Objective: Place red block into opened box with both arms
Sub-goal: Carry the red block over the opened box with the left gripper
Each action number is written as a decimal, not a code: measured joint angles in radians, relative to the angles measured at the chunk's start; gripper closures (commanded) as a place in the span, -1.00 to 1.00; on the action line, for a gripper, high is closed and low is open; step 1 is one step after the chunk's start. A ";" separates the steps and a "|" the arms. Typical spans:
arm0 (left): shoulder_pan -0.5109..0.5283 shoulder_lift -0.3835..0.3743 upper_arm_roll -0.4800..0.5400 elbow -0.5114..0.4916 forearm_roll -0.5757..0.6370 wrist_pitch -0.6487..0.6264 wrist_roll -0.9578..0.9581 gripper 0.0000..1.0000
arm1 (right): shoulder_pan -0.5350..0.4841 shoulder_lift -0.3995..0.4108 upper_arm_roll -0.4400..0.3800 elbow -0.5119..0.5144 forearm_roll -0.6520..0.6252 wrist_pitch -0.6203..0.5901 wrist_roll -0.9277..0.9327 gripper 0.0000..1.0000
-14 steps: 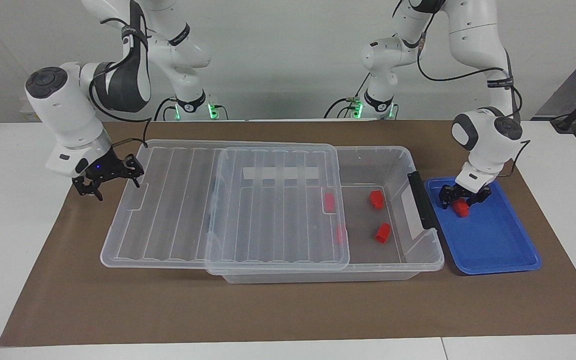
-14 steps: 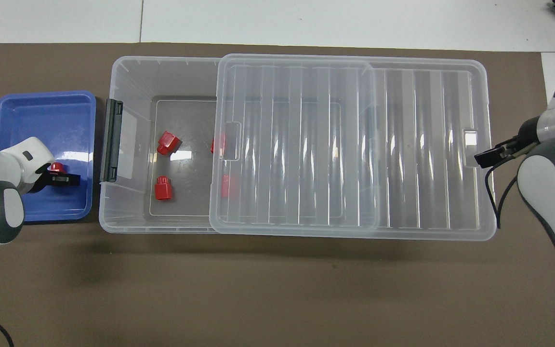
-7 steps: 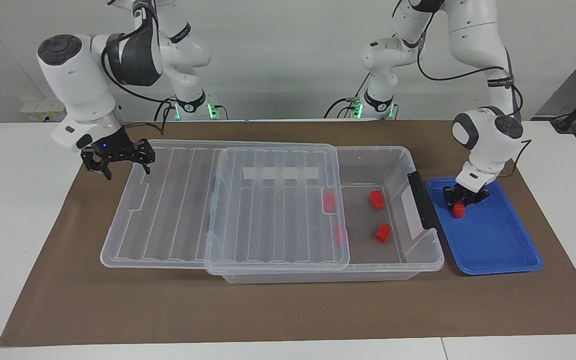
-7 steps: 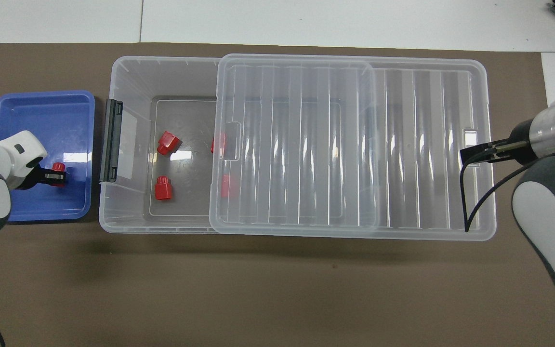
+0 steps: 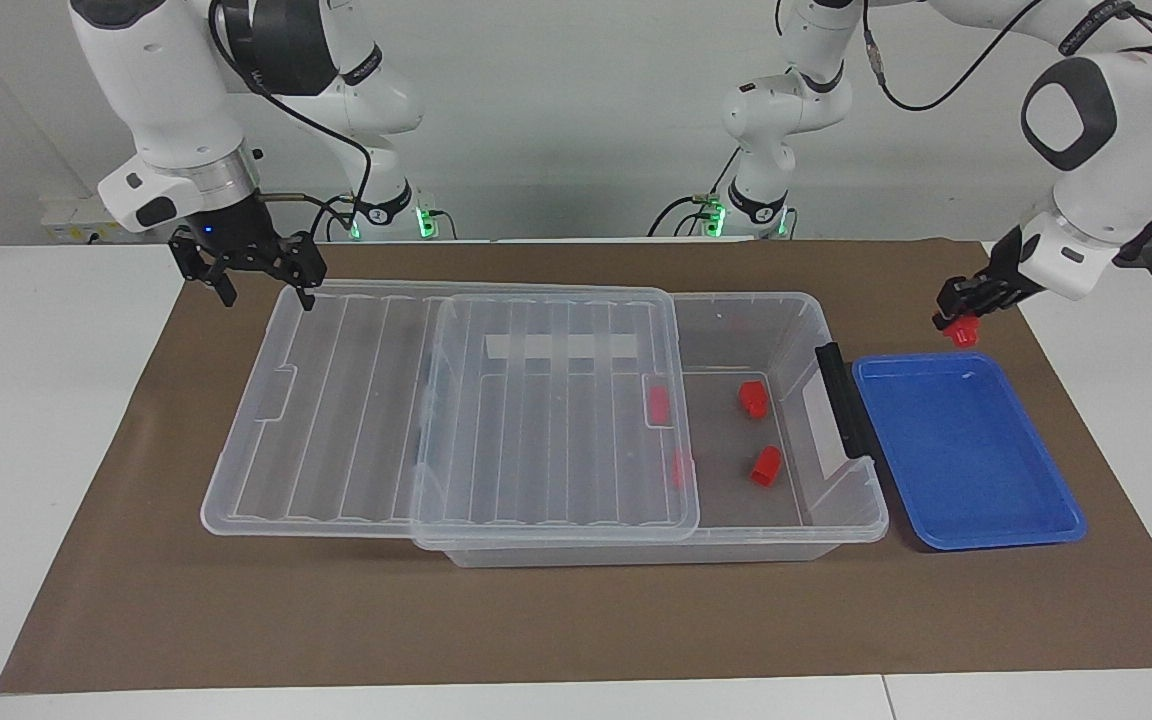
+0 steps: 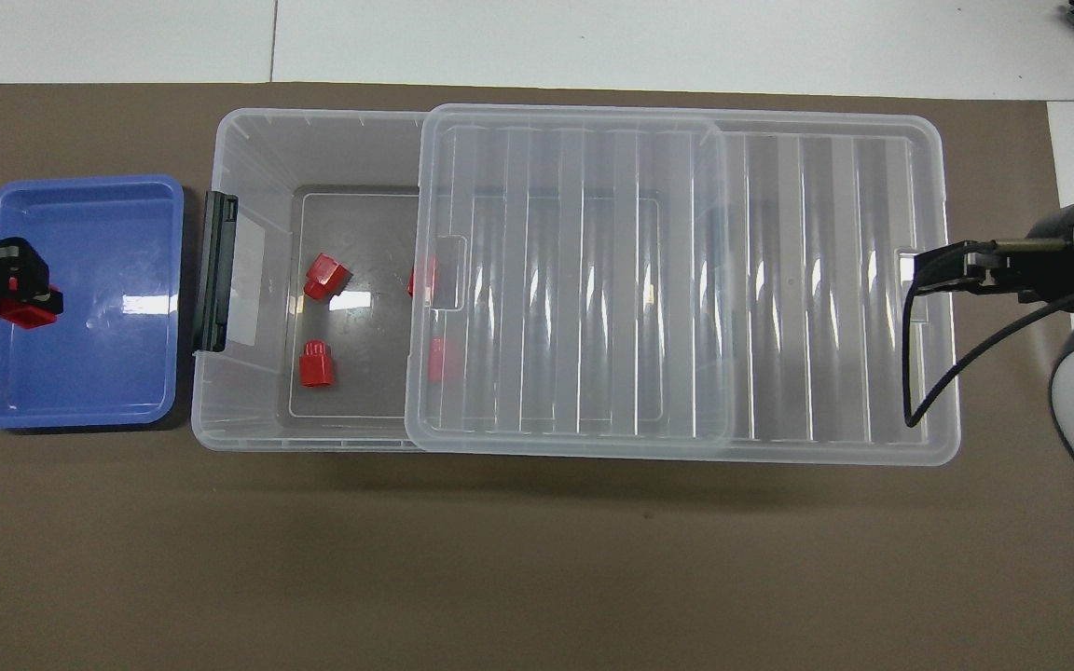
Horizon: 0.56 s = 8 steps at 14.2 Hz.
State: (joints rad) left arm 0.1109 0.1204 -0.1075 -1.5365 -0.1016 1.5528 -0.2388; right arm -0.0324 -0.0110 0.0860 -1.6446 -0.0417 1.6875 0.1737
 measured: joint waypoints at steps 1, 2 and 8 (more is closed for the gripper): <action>-0.055 -0.002 -0.018 0.003 -0.003 0.027 -0.145 1.00 | 0.000 0.000 0.000 0.008 0.000 -0.010 0.016 -1.00; -0.117 0.000 -0.027 -0.003 -0.003 0.084 -0.277 1.00 | -0.001 -0.001 0.000 0.015 0.002 -0.022 0.026 -1.00; -0.301 0.028 -0.034 -0.190 0.043 0.416 -0.513 1.00 | -0.016 -0.002 -0.005 0.012 0.029 -0.042 0.034 -1.00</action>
State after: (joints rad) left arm -0.1900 0.1485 -0.1416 -1.7265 -0.0582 1.9687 -0.7519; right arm -0.0480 -0.0131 0.0808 -1.6324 -0.0130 1.6459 0.2075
